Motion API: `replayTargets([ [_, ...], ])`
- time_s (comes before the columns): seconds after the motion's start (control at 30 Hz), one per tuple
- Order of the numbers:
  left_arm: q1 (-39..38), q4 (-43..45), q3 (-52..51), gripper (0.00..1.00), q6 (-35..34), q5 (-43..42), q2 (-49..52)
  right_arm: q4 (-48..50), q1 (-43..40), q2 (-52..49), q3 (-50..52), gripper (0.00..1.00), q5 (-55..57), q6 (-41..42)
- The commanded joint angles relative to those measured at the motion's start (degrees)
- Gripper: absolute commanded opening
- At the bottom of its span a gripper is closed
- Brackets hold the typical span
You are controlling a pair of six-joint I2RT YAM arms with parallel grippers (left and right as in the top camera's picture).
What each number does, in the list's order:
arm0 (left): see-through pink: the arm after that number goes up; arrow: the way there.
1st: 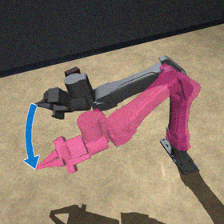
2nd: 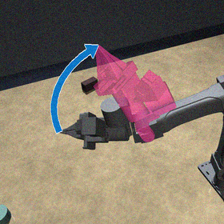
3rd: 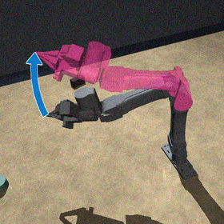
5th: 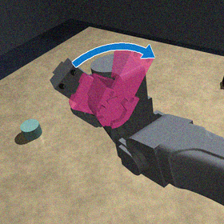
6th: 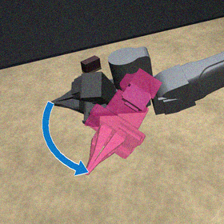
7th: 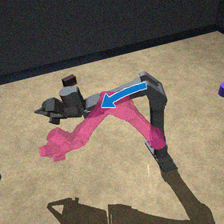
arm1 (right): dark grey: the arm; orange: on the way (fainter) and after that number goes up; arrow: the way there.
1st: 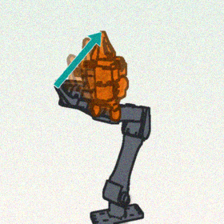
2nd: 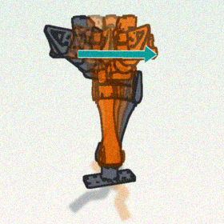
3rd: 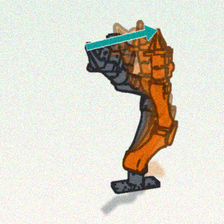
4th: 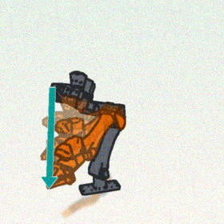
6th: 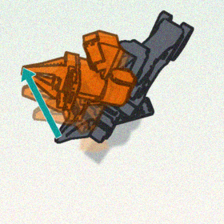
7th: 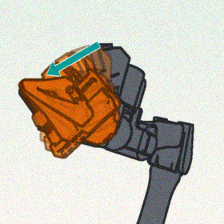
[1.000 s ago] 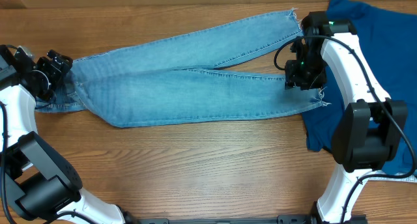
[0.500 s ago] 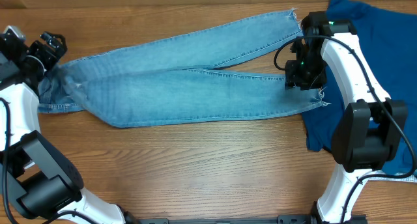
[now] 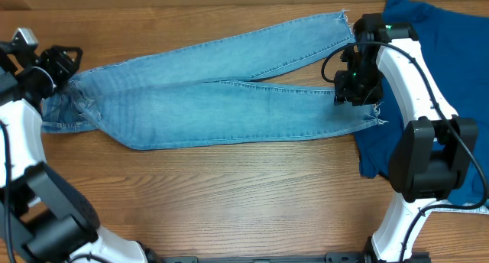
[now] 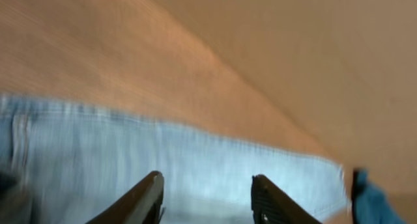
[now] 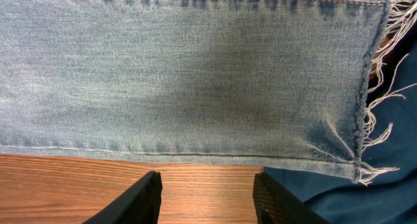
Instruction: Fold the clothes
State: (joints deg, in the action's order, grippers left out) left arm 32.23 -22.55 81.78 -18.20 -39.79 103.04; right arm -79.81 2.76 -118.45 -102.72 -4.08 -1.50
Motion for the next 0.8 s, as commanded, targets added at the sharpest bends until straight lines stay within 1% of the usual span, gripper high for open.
replayTargets([
  [0.0, -2.8, -11.65, 1.01, 0.52, 21.14, 6.1, -10.51, 0.17, 0.11, 0.7, 0.17, 0.5, -0.09, -0.2],
  [0.07, -5.62, -18.36, 1.01, 0.52, 30.27, 12.11, -13.51, 0.15, 0.11, 0.7, 0.17, 0.5, -0.09, -0.04],
  [0.1, -7.15, -20.65, 1.01, 0.52, 32.35, 15.61, -14.69, 0.15, 0.11, 0.7, 0.17, 0.51, -0.11, -0.04],
  [0.13, -10.12, -23.91, 1.01, 0.54, 34.95, 21.79, -16.33, 0.15, 0.11, 0.7, 0.17, 0.52, -0.11, -0.02],
  [0.17, -15.17, -27.82, 0.98, 0.61, 39.54, 29.49, -17.64, 0.17, 0.11, 0.7, 0.17, 0.52, -0.11, -0.02],
  [0.2, -21.64, -30.14, 0.96, 0.68, 42.27, 39.32, -17.59, 0.17, 0.11, 0.7, 0.17, 0.53, -0.09, 0.2],
  [0.23, -24.46, -30.71, 0.83, 0.72, 43.32, 42.51, -17.18, 0.17, 0.11, 0.7, 0.17, 0.53, -0.11, 0.2],
  [0.27, -27.19, -31.34, 0.81, 0.72, 44.7, 44.87, -16.61, 0.11, 0.11, 0.7, 0.17, 0.53, -0.11, 0.2],
  [0.33, -32.44, -31.89, 0.68, 0.73, 45.44, 49.09, -15.02, -0.2, 0.11, 0.7, 0.17, 0.53, -0.11, 0.22],
  [0.5, -41.22, -32.09, 0.55, 0.73, 45.44, 56.74, -8.7, -0.22, 0.07, 0.7, 0.17, 0.54, -0.07, 2.89],
  [0.57, -43.25, -32.06, 0.55, 0.73, 45.38, 58.4, -5.33, -0.2, 0.07, 0.7, 0.17, 0.54, -0.11, 3.26],
  [0.67, -44.65, -32.06, 0.55, 0.73, 45.22, 58.42, -0.7, -0.22, 0.07, 0.7, 0.17, 0.54, -0.11, 4.55],
  [0.77, -45.29, -32.09, 0.55, 0.69, 43.19, 58.42, 3.32, -0.17, 0.07, 0.7, 0.17, 0.55, -0.11, 4.55],
])
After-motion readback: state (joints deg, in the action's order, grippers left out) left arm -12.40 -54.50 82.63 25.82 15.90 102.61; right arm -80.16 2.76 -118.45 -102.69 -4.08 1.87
